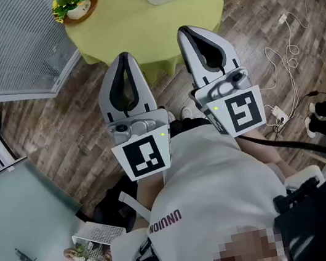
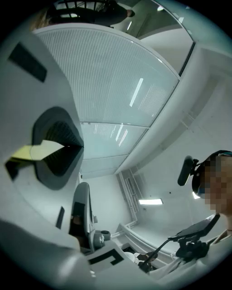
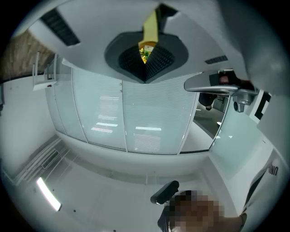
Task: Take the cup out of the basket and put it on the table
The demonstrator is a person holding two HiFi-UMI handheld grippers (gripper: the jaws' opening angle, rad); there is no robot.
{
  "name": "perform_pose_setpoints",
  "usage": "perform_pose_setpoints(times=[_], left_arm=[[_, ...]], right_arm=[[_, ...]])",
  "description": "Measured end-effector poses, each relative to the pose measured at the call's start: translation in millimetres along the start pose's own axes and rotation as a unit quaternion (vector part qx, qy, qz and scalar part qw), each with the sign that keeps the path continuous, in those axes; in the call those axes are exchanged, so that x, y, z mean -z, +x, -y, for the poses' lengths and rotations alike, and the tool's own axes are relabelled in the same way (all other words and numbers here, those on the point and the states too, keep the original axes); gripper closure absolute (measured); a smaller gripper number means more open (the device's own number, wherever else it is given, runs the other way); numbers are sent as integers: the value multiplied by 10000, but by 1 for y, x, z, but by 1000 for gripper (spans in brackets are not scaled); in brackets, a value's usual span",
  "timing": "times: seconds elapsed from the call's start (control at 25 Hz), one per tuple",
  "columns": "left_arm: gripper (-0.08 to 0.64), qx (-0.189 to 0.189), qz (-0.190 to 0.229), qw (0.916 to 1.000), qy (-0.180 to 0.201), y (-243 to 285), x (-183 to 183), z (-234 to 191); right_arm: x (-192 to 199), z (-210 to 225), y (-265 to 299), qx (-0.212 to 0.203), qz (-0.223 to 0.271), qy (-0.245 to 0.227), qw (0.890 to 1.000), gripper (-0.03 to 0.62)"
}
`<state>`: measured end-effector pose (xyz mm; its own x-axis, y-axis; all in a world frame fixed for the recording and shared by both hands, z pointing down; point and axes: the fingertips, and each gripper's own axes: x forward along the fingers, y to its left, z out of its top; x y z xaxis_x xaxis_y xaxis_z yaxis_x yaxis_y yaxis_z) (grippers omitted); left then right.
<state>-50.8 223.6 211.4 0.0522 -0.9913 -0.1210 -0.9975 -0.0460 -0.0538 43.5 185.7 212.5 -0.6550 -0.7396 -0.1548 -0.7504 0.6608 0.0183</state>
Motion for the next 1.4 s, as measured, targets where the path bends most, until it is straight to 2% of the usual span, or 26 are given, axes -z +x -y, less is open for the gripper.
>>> perform_pose_setpoints(times=[0.64,1.08,1.4], left_arm=[[548,10,12,10000,-6,0,-1,2],[548,-48,-102,9999,37,5,3,13],[548,-160,-219,9996,125,12,18,31]], right_arm=[[-2,0,0,-27,94,140,9999,573],[7,8,-6,-207,-137,-73,9997,572],[-3,31,-10,-105,156,-20,9998,572]])
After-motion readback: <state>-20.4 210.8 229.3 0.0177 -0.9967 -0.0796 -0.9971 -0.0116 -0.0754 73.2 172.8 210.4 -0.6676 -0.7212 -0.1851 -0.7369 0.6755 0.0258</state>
